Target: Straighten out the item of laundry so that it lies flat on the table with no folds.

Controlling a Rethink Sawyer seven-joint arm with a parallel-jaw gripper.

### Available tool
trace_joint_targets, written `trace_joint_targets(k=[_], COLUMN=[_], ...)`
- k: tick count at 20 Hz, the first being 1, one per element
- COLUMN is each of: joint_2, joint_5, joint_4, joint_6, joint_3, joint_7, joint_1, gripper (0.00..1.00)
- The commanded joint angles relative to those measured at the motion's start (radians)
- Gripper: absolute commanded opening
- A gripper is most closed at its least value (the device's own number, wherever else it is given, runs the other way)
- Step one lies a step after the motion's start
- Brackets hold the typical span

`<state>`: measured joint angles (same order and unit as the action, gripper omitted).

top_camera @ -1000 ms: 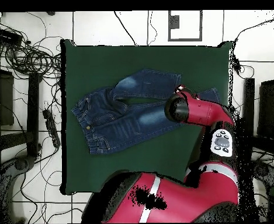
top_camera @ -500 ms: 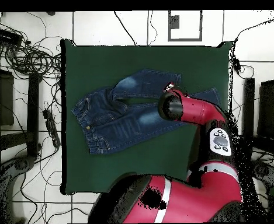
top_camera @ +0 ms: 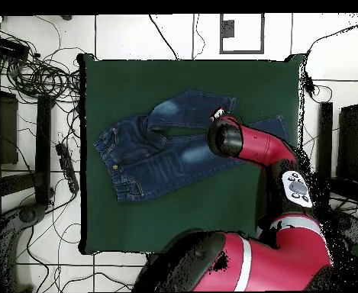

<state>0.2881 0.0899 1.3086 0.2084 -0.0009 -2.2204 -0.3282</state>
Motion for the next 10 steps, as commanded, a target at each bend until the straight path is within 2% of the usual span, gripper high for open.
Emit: trace_joint_targets(k=[1,6,10], joint_2=[-0.043,-0.126,-0.188], joint_5=[-0.058,-0.013,-0.001], joint_4=[0.11,0.039,-0.026], joint_6=[0.177,0.182,0.252], joint_3=[0.119,0.044,-0.017], joint_7=[-0.082,-0.045,-0.031], joint_1=[0.041,0.051,0.057], gripper=[1.0,1.0,1.0])
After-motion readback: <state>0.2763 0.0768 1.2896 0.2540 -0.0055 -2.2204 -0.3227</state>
